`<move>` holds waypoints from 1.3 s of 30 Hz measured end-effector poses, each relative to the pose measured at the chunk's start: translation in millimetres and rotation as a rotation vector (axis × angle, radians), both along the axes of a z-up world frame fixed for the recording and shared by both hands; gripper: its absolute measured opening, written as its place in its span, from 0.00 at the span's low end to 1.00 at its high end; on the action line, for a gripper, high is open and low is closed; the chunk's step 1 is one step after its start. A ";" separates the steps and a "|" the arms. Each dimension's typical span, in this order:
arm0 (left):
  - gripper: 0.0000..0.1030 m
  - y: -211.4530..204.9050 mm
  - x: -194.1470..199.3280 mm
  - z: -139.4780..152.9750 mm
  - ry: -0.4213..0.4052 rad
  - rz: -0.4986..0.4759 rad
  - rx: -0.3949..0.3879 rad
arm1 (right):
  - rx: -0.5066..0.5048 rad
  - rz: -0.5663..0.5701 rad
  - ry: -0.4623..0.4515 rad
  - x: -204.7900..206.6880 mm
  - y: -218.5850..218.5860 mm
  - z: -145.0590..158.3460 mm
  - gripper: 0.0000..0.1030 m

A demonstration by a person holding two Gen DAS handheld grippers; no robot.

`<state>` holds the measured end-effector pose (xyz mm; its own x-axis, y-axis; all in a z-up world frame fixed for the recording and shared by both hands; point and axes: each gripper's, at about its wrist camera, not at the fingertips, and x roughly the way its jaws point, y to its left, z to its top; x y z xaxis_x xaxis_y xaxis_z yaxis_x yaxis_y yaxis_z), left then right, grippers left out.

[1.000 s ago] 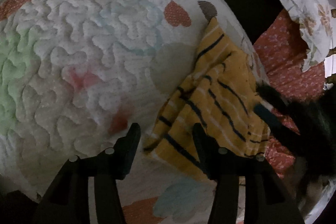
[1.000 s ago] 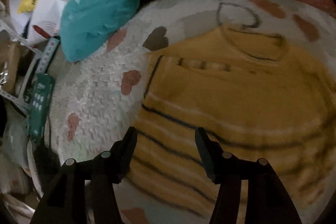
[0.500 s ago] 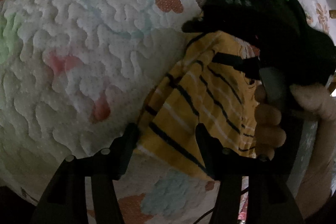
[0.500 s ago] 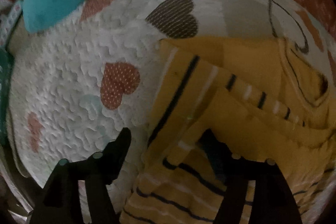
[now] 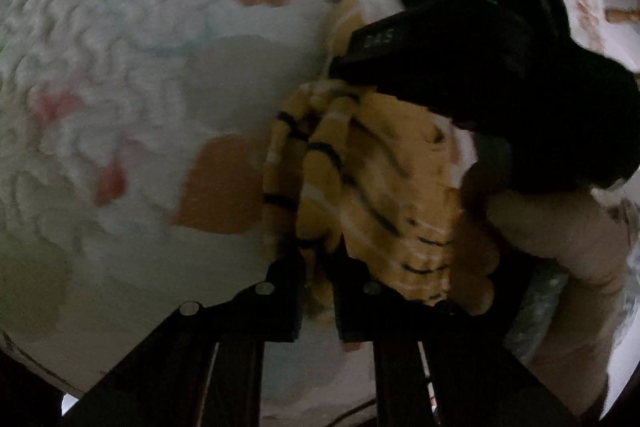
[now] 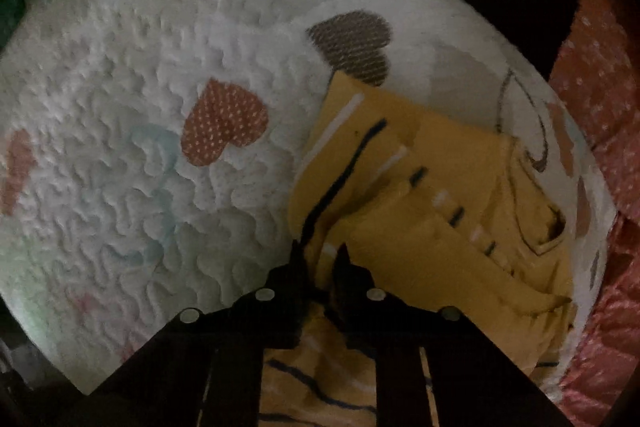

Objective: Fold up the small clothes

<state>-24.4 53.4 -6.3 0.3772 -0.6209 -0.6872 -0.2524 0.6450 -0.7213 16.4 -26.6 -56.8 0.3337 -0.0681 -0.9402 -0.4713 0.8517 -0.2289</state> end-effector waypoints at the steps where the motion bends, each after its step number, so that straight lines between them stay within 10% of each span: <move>1: 0.11 -9.1 -0.1 6.3 -0.019 -0.017 0.003 | 0.028 -0.014 -0.006 -0.6 -10.1 7.5 0.12; 12: 0.11 -159.9 6.6 46.1 -0.144 -0.273 -0.039 | 0.304 -0.228 -0.103 -1.8 -188.7 89.1 0.12; 24: 0.10 -305.9 8.2 25.0 -0.167 -0.522 -0.026 | 0.317 -0.463 -0.108 -2.8 -363.2 71.0 0.12; 33: 0.26 -276.2 30.1 65.3 -0.241 -0.580 -0.094 | 0.324 -0.533 -0.116 -1.6 -378.1 47.4 0.12; 39: 0.35 -182.8 40.0 72.2 -0.253 -0.339 0.139 | 0.244 -0.637 -0.204 -12.8 -399.3 68.4 0.25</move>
<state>15.6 -129.4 65.9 0.3355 -0.6468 -0.6849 0.1634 0.7560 -0.6338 3.5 -425.9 11.6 0.4704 -0.1037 -0.8763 0.1673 0.9855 -0.0268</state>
